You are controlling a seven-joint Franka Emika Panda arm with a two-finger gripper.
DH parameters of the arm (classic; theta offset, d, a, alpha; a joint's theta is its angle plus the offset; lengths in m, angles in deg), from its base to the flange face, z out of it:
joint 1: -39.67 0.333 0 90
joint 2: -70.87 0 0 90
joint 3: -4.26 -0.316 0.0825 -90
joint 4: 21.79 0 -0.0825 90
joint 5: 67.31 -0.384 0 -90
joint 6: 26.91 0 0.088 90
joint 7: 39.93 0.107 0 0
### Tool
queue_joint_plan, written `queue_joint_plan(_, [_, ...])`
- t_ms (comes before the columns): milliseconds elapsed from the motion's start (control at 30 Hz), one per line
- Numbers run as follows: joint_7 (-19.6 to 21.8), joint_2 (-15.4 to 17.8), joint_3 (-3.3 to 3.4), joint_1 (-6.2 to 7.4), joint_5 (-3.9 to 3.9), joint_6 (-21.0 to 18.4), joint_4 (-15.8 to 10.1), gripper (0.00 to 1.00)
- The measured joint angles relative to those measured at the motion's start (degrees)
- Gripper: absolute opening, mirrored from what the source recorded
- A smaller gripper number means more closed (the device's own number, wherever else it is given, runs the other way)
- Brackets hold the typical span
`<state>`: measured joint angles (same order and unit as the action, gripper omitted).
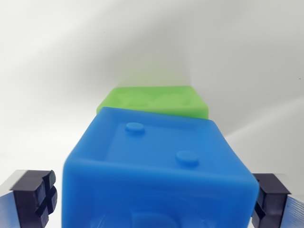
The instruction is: Stack cube
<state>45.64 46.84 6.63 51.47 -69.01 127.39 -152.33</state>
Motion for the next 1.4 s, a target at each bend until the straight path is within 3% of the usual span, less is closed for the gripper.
queue_joint_plan(600, [0.0,1.0,0.03,0.02,0.0,-0.8,-0.1,1.0])
queue_joint_plan(1400, [0.4,10.9,0.38,0.22,0.56,-10.0,-0.6,1.0])
